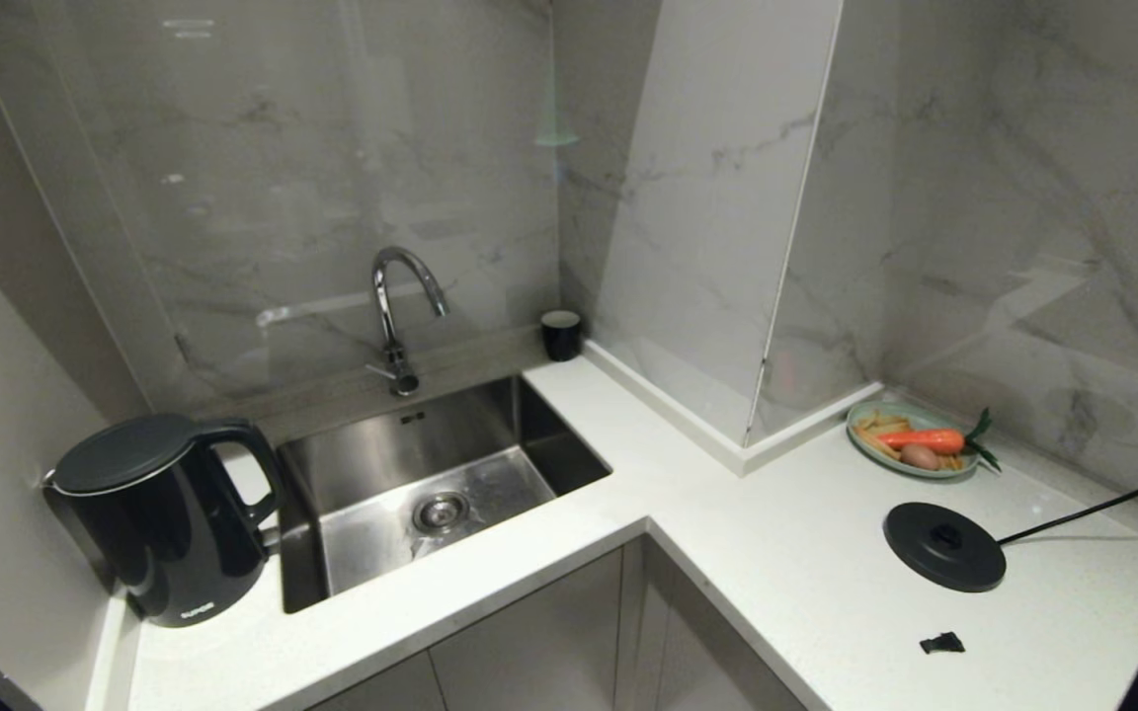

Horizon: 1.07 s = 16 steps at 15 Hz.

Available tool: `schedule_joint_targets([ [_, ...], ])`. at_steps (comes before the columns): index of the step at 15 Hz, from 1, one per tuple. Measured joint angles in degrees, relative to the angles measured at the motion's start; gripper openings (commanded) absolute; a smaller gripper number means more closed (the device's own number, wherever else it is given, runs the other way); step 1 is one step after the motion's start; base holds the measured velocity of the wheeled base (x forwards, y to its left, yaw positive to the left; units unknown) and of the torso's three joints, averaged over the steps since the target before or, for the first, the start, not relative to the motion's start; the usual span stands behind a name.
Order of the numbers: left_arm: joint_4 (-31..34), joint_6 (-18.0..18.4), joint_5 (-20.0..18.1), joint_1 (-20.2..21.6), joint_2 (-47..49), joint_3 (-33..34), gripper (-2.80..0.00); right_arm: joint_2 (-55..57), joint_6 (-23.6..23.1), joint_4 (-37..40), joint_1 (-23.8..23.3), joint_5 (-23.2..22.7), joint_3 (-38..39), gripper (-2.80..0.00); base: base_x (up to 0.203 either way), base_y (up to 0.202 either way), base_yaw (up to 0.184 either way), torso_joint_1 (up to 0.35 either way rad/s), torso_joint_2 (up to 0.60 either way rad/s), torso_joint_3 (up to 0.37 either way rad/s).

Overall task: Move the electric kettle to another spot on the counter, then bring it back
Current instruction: Grab the kettle

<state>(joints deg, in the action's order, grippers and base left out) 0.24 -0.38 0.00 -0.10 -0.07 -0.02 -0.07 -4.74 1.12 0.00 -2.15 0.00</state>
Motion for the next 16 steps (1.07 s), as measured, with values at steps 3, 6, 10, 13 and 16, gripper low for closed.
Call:
schedule_joint_targets([
  [3,0.1,0.0,0.0,0.0,0.0,0.0,-2.8,0.0,0.2,-0.1,0.0,0.1,0.0,-2.8,0.0,0.0,0.0,0.0,0.0,0.0],
  [6,0.4,0.0,0.1,0.2,0.0,-0.9,-2.8,0.0,0.2,-0.1,0.0,0.1,0.0,-2.8,0.0,0.0,0.0,0.0,0.0,0.0],
  [10,2.6,-1.1,-1.3,0.3,5.0,-9.2,-2.8,0.0,0.0,-0.1,0.0,0.0,0.0,-2.8,0.0,0.0,0.0,0.0,0.0,0.0],
  [13,-0.4,-1.3,-4.5,0.5,15.8,-13.1,-2.8,0.0,0.2,-0.1,0.0,0.0,0.0,-2.8,0.0,0.0,0.0,0.0,0.0,0.0],
  [16,-7.0,-1.4,-5.6,0.3,31.9,-16.4,-2.8,0.0,0.3,-0.1,0.0,0.1,0.0,-2.8,0.0,0.0,0.0,0.0,0.0,0.0],
])
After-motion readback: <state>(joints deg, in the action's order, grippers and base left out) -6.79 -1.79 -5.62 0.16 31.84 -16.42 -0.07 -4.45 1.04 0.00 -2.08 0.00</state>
